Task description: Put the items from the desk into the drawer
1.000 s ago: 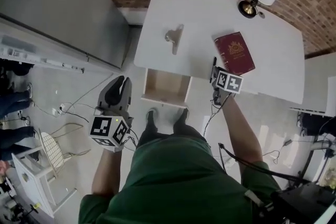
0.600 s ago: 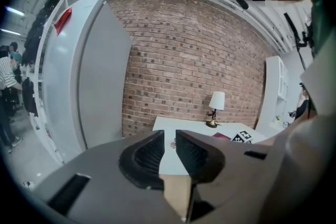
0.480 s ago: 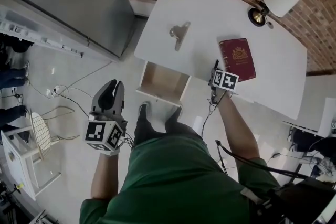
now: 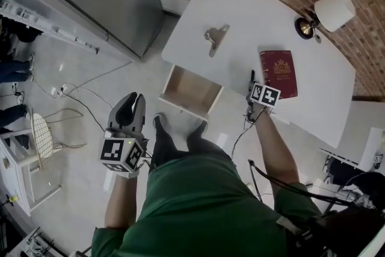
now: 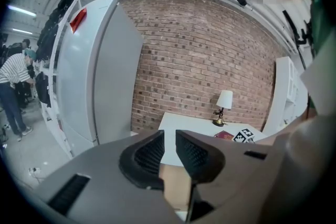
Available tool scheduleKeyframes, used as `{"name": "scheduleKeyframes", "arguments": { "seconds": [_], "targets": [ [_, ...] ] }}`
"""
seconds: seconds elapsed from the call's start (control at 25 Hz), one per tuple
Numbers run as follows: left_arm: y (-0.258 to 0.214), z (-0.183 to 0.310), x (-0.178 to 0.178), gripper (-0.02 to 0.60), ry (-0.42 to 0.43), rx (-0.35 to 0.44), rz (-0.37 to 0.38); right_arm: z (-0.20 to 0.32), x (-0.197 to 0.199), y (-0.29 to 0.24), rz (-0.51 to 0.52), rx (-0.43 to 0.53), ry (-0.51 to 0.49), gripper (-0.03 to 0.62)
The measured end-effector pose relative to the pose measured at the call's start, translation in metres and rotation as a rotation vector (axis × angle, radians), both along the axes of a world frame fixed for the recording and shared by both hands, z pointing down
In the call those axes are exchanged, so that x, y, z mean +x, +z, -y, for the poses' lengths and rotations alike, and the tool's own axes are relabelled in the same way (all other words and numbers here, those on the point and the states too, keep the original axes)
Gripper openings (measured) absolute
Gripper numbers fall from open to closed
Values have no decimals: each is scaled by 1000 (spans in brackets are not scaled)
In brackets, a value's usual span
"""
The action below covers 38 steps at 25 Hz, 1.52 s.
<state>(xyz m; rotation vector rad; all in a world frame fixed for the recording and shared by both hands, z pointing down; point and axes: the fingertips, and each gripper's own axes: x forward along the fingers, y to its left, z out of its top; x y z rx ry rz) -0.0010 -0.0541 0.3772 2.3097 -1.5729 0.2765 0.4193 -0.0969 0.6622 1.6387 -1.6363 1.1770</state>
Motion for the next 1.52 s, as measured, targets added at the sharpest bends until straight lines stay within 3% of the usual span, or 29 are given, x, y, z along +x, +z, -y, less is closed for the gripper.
{"name": "scheduleKeyframes", "arguments": {
  "seconds": [0.16, 0.48, 0.76, 1.08, 1.28, 1.52],
  "targets": [
    [7, 1, -14, 58, 4, -12, -11, 6, -9, -7, -1, 22, -5, 44],
    [20, 14, -51, 58, 54, -43, -28, 17, -81, -44, 144, 223, -93, 45],
    [39, 22, -79, 58, 131, -77, -21, 6, -139, -55, 146, 261, -125, 46],
    [73, 29, -89, 58, 225, -107, 3, 0, -227, -81, 169, 421, -328, 46],
    [92, 31, -85, 58, 258, -114, 10, -15, -279, -81, 222, 451, -426, 46],
    [112, 34, -85, 58, 243, -125, -1, -20, -303, -41, 248, 397, -440, 46]
  ]
}}
